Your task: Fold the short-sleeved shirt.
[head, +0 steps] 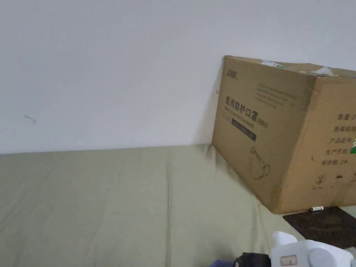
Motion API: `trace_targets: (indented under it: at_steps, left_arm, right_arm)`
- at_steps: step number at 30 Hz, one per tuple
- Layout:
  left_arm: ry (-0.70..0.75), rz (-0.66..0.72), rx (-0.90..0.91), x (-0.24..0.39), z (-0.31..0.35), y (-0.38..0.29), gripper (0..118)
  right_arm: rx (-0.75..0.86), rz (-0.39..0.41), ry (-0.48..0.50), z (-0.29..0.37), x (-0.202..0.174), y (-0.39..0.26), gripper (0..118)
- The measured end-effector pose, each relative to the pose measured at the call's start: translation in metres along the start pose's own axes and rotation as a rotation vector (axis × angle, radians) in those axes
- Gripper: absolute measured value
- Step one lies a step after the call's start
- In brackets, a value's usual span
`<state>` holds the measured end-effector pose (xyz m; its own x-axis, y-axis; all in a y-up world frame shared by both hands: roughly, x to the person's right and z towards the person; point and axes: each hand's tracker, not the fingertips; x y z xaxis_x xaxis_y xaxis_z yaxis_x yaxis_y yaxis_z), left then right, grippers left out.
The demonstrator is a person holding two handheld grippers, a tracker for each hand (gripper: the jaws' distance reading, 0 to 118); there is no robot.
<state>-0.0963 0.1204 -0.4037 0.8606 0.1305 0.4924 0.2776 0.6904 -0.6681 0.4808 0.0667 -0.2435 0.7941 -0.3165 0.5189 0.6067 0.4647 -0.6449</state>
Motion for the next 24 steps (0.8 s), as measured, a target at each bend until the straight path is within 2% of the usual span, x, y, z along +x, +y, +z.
trace_targets:
  at_steps: [4,6,7,8,9,10,11,12,13,14,15,18,24]
  left_arm:
    - [0.020,-0.020,0.016,-0.004,0.020,0.002,5]
    - [0.030,-0.027,0.001,-0.006,0.023,0.001,5]
    - [0.035,-0.027,-0.010,-0.007,0.024,-0.001,5]
    - [0.035,-0.023,-0.021,-0.009,0.024,-0.003,5]
    - [0.037,-0.019,-0.028,-0.010,0.023,-0.004,5]
    - [0.039,-0.017,-0.036,-0.012,0.022,-0.006,5]
    - [0.048,-0.017,-0.045,-0.014,0.021,-0.008,5]
    - [0.053,-0.012,-0.051,-0.016,0.020,-0.010,5]
    - [0.053,-0.005,-0.055,-0.023,0.016,-0.013,5]
    - [0.053,0.005,-0.056,-0.025,0.017,-0.015,5]
    - [0.048,0.019,-0.054,-0.025,0.019,-0.017,5]
    - [0.057,0.035,-0.039,-0.027,0.032,-0.020,5]
    - [0.039,0.014,0.049,-0.014,0.089,-0.001,5]
  right_arm:
    - [-0.057,0.001,-0.101,-0.053,0.006,0.036,107]
    - [-0.176,0.010,-0.113,-0.063,-0.011,0.036,107]
    - [-0.228,0.032,-0.142,-0.069,-0.016,0.034,107]
    - [-0.228,0.109,-0.199,-0.068,-0.025,0.030,106]
    - [-0.218,0.170,-0.199,-0.065,-0.030,0.030,106]
    - [-0.221,0.198,-0.210,-0.065,-0.029,0.032,104]
    - [-0.214,0.220,-0.209,-0.058,-0.031,0.030,96]
    - [-0.202,0.250,-0.215,-0.050,-0.034,0.028,83]
    - [-0.190,0.275,-0.209,-0.041,-0.036,0.026,54]
    - [-0.176,0.281,-0.138,-0.039,-0.027,0.030,15]
    - [-0.184,0.259,-0.072,-0.029,-0.026,0.029,1]
    - [-0.071,0.247,0.009,0.012,-0.023,0.021,1]
    - [0.126,0.215,0.098,0.122,-0.021,0.021,1]
